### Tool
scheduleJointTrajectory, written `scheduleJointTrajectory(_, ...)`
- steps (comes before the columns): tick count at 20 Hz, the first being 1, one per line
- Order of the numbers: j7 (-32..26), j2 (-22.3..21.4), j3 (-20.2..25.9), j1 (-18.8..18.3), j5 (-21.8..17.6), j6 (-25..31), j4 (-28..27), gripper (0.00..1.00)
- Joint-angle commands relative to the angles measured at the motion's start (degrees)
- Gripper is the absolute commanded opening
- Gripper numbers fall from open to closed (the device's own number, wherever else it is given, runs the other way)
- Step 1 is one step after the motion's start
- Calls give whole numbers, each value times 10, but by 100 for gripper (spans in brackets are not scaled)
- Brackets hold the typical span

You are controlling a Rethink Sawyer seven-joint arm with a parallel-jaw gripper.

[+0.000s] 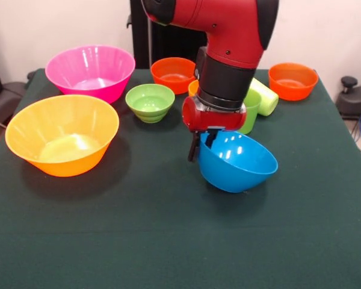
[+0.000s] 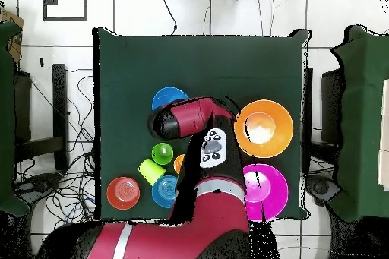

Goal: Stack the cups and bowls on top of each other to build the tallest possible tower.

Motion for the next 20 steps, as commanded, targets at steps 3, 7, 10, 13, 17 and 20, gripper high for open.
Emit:
scheduleJointTrajectory(3, 21, 81, 8, 16, -56, -30, -2, 0)
scheduleJointTrajectory(7, 20, 81, 2, 20, -56, -32, -1, 0)
scheduleJointTrajectory(10, 20, 83, -4, 22, -58, -39, -3, 0)
scheduleJointTrajectory(13, 17, 85, -9, 25, -58, -41, -4, 100)
scheduleJointTrajectory(17, 11, 84, -4, 21, -55, -41, -2, 100)
scheduleJointTrajectory(20, 13, 85, -10, 26, -58, -47, -3, 100)
